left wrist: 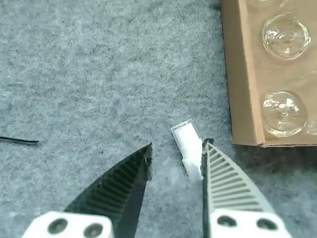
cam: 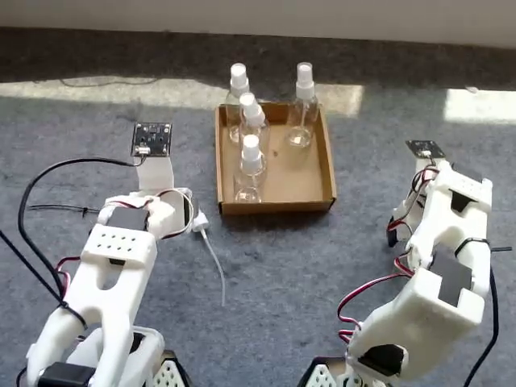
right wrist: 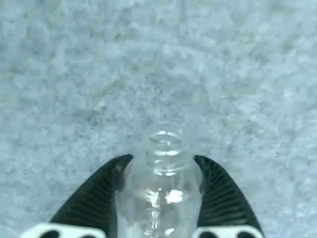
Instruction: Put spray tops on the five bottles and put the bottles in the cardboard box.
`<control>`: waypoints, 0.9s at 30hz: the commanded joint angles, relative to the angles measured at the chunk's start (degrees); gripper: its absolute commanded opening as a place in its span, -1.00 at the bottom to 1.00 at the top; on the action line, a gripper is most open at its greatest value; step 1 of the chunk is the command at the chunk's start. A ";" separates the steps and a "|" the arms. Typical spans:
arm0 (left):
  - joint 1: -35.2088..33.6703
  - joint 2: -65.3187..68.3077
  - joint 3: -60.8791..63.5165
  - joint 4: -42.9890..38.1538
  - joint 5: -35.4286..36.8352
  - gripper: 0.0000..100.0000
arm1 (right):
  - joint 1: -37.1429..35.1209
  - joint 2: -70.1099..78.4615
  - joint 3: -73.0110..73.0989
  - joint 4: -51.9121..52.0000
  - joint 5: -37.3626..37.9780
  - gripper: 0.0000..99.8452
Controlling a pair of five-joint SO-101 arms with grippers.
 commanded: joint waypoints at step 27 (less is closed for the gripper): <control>1.54 17.01 -6.55 -7.30 0.88 -0.67 | -23.78 -48.13 6.64 4.53 -11.96 -0.93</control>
